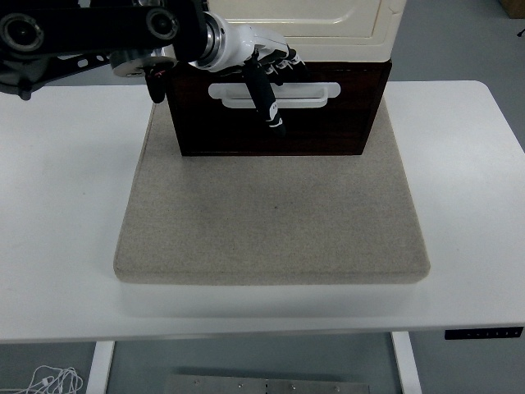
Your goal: Open the drawer under the combination cabinet
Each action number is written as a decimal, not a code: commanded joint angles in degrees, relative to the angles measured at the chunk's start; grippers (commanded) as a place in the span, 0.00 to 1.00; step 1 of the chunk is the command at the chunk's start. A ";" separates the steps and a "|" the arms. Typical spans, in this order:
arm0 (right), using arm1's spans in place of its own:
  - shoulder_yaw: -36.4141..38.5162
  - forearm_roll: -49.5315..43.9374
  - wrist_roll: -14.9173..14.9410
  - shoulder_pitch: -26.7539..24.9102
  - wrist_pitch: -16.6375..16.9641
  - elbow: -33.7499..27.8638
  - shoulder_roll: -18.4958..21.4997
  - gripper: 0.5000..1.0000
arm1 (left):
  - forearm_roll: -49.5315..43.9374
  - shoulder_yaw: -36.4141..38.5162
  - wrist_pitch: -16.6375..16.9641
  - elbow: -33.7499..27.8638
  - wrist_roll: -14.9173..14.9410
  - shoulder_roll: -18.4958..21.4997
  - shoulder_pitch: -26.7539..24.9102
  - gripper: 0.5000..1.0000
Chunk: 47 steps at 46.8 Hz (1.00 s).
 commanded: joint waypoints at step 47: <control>0.00 0.00 0.00 0.00 -0.05 0.00 0.00 0.85 | 0.02 1.37 -1.81 3.49 -0.09 -1.84 3.17 1.00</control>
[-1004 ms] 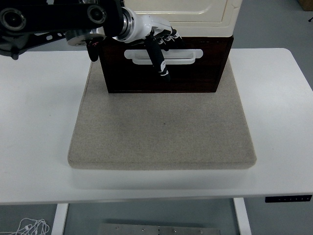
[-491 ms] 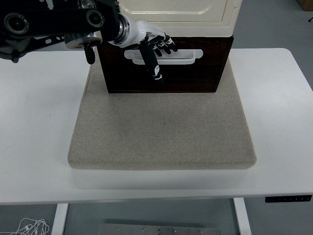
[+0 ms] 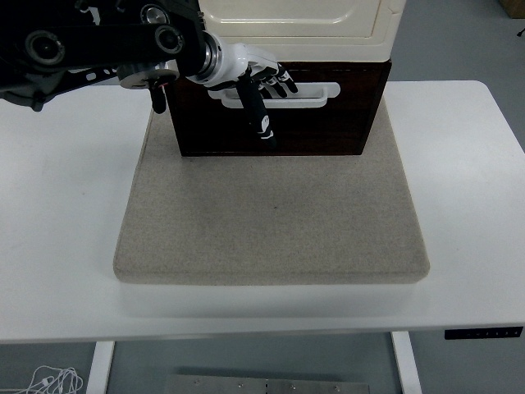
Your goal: Open the drawer under the combination cabinet
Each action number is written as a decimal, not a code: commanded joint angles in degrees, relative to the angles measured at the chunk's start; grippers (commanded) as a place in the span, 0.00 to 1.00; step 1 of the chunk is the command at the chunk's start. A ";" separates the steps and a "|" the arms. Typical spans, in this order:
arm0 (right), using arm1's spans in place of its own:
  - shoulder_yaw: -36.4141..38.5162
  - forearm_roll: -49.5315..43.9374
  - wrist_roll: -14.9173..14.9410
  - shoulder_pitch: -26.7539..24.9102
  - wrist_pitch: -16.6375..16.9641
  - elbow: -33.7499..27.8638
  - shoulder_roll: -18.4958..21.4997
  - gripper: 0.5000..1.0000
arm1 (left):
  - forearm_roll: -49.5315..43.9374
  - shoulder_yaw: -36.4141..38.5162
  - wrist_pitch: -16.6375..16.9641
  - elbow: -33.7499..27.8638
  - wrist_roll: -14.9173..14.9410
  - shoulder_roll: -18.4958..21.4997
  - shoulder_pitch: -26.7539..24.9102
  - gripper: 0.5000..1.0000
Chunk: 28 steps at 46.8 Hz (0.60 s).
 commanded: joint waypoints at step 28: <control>-0.01 0.00 0.00 0.00 0.03 0.00 0.00 0.85 | -0.05 -1.29 -7.69 -0.35 -0.34 0.96 0.09 1.00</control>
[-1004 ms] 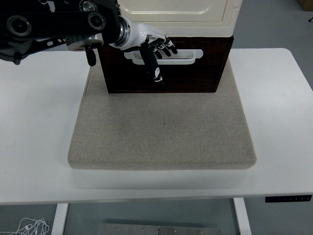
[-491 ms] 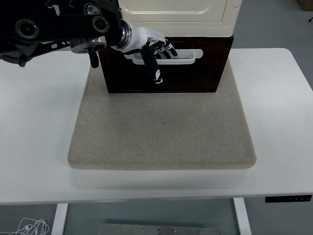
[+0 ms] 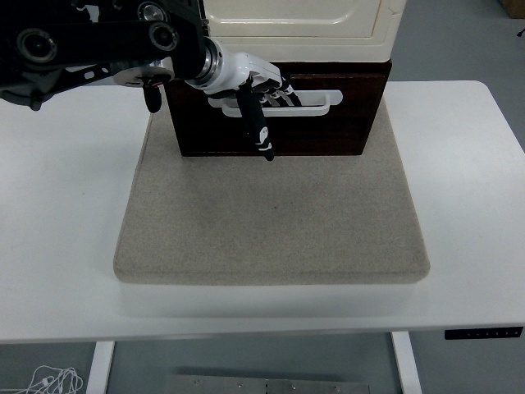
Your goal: Open the drawer under the combination cabinet
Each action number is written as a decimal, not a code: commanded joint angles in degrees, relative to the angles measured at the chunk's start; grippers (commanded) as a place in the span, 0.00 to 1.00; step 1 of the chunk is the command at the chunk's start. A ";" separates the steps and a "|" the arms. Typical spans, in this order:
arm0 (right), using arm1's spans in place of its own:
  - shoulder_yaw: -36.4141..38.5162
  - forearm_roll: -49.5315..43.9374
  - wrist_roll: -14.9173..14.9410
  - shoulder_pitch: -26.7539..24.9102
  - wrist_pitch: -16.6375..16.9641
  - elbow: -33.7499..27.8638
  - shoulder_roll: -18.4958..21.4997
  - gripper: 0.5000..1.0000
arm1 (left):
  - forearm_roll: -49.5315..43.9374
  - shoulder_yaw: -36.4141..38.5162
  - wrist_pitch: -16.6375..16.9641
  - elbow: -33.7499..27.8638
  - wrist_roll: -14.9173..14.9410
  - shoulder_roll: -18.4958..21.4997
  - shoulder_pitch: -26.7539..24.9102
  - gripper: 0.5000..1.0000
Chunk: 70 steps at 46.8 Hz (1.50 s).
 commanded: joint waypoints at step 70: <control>0.00 0.00 0.00 0.00 -0.05 0.00 0.00 0.85 | -1.78 -7.43 -13.57 -0.94 0.08 2.09 0.52 1.00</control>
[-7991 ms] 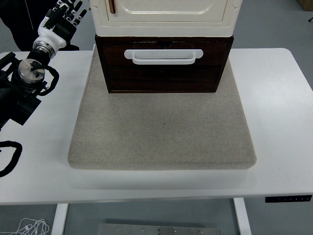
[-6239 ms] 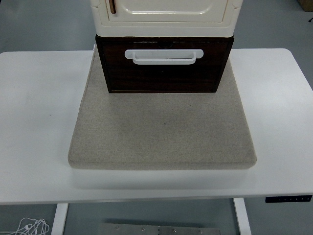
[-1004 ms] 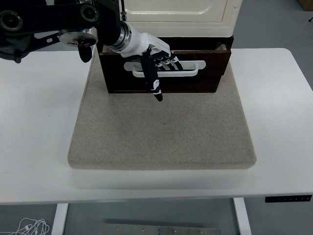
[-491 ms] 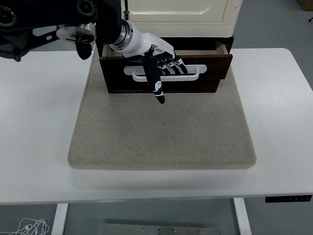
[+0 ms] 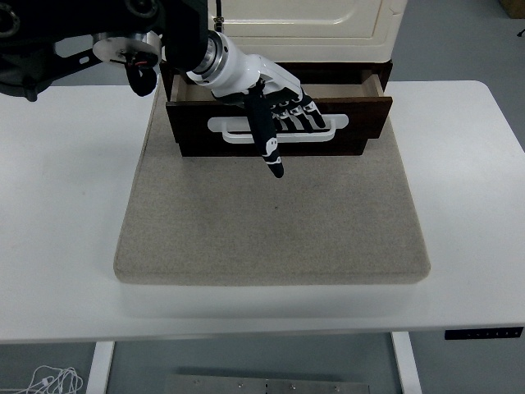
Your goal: Open the drawer under the combination cabinet
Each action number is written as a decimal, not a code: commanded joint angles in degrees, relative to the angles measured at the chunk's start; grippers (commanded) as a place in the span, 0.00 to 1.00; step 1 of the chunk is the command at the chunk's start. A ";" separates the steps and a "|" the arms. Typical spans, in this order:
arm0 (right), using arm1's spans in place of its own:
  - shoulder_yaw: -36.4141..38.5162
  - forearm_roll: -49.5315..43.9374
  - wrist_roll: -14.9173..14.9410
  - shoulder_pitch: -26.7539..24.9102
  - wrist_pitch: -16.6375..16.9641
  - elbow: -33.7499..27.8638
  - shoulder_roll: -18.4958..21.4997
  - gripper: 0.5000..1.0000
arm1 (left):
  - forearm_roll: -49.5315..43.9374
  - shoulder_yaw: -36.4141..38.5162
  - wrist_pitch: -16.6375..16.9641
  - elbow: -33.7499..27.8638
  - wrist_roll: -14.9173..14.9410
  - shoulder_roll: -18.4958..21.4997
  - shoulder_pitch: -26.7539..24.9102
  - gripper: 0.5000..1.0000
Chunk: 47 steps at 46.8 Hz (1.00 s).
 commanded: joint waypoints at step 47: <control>0.00 0.00 0.00 0.00 -0.01 0.00 0.00 0.86 | -0.27 -30.82 11.85 5.63 -15.55 1.14 2.74 1.00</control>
